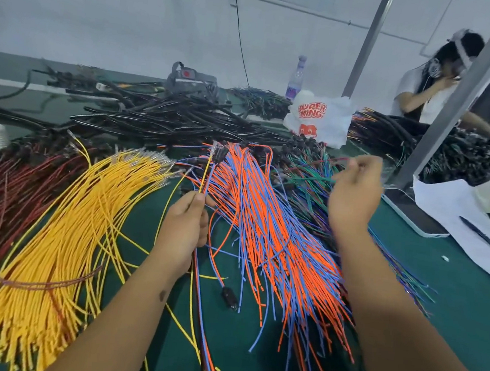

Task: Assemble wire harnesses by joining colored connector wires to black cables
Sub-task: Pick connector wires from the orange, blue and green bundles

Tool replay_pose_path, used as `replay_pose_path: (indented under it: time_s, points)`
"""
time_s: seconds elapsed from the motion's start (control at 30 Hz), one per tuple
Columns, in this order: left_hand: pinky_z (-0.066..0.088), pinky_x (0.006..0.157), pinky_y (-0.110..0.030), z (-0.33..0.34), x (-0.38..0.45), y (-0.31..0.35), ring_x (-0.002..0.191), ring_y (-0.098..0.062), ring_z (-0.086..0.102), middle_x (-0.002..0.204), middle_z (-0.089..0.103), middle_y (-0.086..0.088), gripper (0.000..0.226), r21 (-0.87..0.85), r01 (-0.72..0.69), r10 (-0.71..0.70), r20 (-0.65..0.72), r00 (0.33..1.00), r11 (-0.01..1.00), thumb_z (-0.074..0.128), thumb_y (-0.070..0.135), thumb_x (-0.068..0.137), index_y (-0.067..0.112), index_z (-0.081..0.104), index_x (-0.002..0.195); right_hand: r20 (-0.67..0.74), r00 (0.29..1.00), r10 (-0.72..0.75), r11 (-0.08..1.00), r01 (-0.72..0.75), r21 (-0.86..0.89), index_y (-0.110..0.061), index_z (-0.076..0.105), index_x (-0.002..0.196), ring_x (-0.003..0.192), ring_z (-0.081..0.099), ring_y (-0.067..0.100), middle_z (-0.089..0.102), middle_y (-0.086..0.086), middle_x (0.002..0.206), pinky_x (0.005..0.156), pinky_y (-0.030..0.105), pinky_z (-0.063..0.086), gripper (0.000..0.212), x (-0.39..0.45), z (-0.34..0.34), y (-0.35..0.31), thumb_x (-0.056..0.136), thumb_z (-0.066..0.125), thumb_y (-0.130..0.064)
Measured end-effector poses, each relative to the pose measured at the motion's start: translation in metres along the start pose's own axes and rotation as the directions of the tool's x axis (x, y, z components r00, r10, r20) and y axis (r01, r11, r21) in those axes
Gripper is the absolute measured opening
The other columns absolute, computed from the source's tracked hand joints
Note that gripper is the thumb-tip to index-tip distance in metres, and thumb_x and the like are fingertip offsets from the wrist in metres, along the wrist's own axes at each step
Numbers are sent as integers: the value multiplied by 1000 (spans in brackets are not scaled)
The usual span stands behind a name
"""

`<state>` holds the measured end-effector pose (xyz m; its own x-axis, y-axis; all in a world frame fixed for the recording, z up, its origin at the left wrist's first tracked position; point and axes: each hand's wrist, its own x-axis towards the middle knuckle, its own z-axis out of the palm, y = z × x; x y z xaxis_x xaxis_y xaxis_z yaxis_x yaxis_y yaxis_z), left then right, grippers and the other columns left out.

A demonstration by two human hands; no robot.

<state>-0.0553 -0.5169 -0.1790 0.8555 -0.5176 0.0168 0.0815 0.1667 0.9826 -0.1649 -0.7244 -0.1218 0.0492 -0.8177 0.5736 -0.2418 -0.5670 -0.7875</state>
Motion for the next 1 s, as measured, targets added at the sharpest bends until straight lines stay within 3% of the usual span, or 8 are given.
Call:
replay_pose_path:
  time_s: [0.13, 0.23, 0.37, 0.47, 0.6, 0.77, 0.87, 1.0]
  points:
    - [17, 38, -18, 0, 1, -1, 40, -7, 16, 47, 25, 10, 35, -27, 0, 0, 9, 1000, 1000, 31, 23, 106, 14, 53, 80, -250, 960, 129, 982, -88, 168, -9, 52, 101, 63, 46, 9, 53, -5, 73, 65, 31, 35, 14, 15, -14, 8, 100, 41, -18]
    - [16, 37, -16, 1, 2, -1, 39, -6, 15, 47, 24, 9, 35, -46, 4, -3, 12, 1000, 999, 31, 22, 106, 14, 52, 79, -42, 983, 178, 980, -181, -80, -15, 57, 97, 76, 56, 16, 56, -8, 74, 67, 31, 36, 13, 19, -23, 24, 97, 47, -23]
    - [15, 38, -17, 1, 3, -1, 40, -7, 15, 48, 25, 8, 33, -45, 7, -7, 14, 1000, 999, 31, 22, 105, 13, 51, 80, 298, 913, 277, 838, -78, -540, -20, 61, 118, 112, 52, 38, 58, 16, 122, 94, 42, 43, 28, 16, -29, 35, 90, 55, -23]
    - [16, 38, -17, 0, 3, -2, 39, -7, 16, 48, 26, 9, 33, -45, 0, 1, 19, 1000, 999, 31, 22, 106, 13, 51, 81, 208, 977, -50, 844, 152, -514, -15, 64, 119, 114, 48, 40, 54, 19, 120, 92, 46, 38, 33, 3, -28, 32, 86, 57, -11]
    - [16, 38, -17, -1, 2, -2, 40, -7, 16, 49, 25, 8, 34, -24, 1, 0, 16, 1000, 1000, 31, 23, 106, 13, 52, 82, 356, 875, -329, 877, 423, -229, -9, 71, 98, 105, 54, 33, 64, 13, 104, 84, 40, 44, 26, -11, -17, 23, 87, 51, 2]
    - [16, 39, -17, 0, 1, -1, 41, -8, 16, 51, 25, 7, 33, -31, -5, 6, 23, 1000, 999, 31, 23, 106, 13, 52, 83, 615, 783, -90, 677, 501, -539, -14, 55, 132, 122, 47, 34, 58, 12, 128, 101, 44, 36, 38, -20, 0, 31, 97, 51, -27]
    - [15, 39, -18, -1, 0, 0, 41, -8, 16, 52, 24, 6, 32, -35, -1, 2, 23, 1000, 999, 31, 23, 105, 13, 52, 83, 612, 790, 22, 543, 504, -671, -10, 59, 122, 120, 43, 37, 54, 17, 123, 98, 46, 37, 38, -19, 1, 38, 98, 50, -38]
    - [16, 39, -18, -1, 0, 0, 42, -8, 16, 51, 25, 6, 32, -26, -2, 3, 33, 999, 1000, 31, 23, 106, 12, 52, 84, 549, 836, 17, 608, 427, -669, -12, 61, 114, 116, 41, 38, 43, 17, 124, 97, 45, 36, 29, -14, -5, 39, 99, 51, -34]
